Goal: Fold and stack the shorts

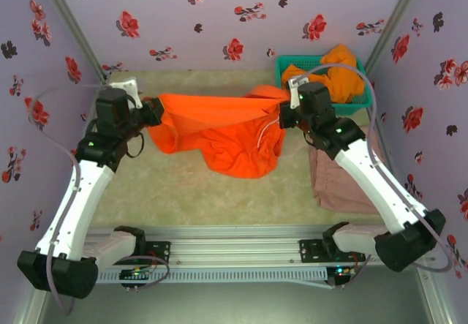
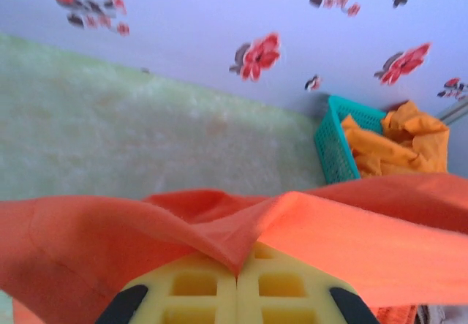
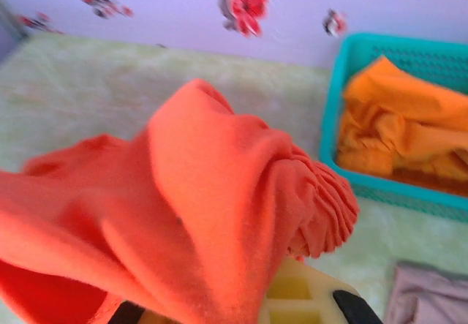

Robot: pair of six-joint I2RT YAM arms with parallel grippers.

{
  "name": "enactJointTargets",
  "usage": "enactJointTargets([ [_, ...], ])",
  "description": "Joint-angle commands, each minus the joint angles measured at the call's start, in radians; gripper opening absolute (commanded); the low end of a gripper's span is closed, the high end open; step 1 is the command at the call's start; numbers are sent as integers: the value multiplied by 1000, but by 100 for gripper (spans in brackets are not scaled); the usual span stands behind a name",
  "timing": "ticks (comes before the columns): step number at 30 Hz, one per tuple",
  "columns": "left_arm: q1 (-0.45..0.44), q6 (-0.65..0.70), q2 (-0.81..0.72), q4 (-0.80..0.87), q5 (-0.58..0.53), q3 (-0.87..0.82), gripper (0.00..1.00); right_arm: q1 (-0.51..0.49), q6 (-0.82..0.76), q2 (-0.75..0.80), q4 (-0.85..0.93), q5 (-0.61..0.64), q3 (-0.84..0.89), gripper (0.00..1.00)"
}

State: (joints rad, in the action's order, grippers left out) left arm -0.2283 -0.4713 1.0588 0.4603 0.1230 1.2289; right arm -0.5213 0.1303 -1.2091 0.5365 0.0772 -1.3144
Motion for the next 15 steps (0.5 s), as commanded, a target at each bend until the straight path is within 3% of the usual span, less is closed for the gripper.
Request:
enactJointTargets([
  [1, 45, 83, 7, 101, -60, 143, 0, -33, -11, 46, 25, -81, -70, 0],
  [15, 188, 146, 149, 233, -60, 657, 0, -371, 75, 24, -114, -204, -278, 0],
])
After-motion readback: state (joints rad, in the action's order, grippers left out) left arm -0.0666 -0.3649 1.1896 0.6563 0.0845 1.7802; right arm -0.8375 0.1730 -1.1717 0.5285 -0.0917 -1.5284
